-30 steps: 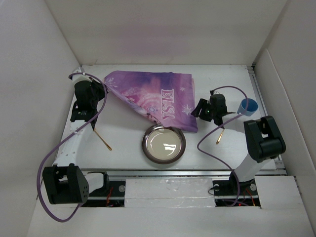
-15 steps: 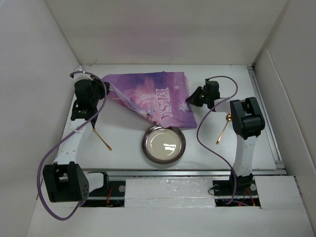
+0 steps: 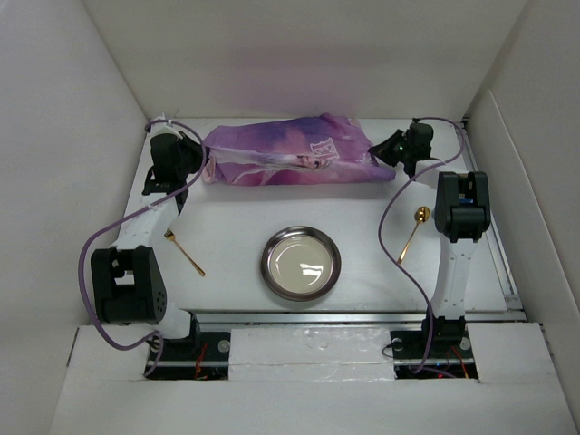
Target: Set the dinner table for one person
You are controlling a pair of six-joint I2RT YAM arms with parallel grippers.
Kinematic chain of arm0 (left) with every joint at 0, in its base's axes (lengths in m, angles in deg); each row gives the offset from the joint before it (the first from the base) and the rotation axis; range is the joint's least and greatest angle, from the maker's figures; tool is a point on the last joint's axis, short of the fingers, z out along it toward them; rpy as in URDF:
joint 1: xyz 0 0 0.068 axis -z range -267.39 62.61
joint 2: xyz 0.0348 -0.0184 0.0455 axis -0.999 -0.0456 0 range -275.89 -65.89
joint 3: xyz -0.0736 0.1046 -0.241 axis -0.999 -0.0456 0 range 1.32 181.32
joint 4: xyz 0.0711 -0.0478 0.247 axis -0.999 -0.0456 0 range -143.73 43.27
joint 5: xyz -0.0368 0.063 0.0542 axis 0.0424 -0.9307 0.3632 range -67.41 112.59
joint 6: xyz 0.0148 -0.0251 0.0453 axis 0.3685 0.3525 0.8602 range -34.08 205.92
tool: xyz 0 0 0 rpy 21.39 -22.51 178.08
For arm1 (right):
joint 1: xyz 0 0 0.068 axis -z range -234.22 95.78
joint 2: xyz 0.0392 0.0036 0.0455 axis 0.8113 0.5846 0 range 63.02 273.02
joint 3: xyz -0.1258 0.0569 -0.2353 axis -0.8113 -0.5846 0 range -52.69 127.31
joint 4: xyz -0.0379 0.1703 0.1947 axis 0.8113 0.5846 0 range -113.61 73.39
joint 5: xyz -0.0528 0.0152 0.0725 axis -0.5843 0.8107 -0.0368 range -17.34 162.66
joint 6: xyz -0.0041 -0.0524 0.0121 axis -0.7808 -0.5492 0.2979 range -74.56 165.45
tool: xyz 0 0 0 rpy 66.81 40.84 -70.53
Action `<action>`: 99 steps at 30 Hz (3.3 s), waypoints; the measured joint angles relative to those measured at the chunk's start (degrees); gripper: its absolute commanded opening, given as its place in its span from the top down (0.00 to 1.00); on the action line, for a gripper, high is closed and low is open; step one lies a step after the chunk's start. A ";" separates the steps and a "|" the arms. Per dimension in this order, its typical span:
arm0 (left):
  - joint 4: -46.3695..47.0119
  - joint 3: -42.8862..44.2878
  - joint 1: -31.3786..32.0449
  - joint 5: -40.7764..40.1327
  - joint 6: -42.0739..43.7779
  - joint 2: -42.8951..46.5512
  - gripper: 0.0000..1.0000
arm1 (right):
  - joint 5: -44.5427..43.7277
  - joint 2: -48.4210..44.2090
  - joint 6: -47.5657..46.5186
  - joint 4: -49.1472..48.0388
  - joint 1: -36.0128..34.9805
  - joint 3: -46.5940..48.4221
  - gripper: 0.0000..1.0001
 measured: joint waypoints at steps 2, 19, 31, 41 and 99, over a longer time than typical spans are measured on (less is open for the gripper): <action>0.31 -0.13 0.02 0.85 0.37 0.44 1.00 | -0.26 -0.11 -0.07 0.22 1.57 -0.02 1.00; -10.73 -10.32 0.00 -1.95 1.51 17.59 0.46 | -1.14 -8.24 0.55 -4.04 2.54 -14.80 0.64; -10.97 11.76 0.98 0.37 1.20 -16.55 0.56 | -3.78 -22.86 0.11 -7.50 2.64 -25.75 0.67; -14.23 18.99 2.21 0.72 1.84 -31.76 0.59 | -7.10 -35.74 -2.93 -10.99 -3.67 -39.74 0.88; 6.58 -5.53 14.71 -6.88 -8.04 -1.03 0.59 | -13.00 -47.32 -15.41 23.65 3.56 -45.59 0.44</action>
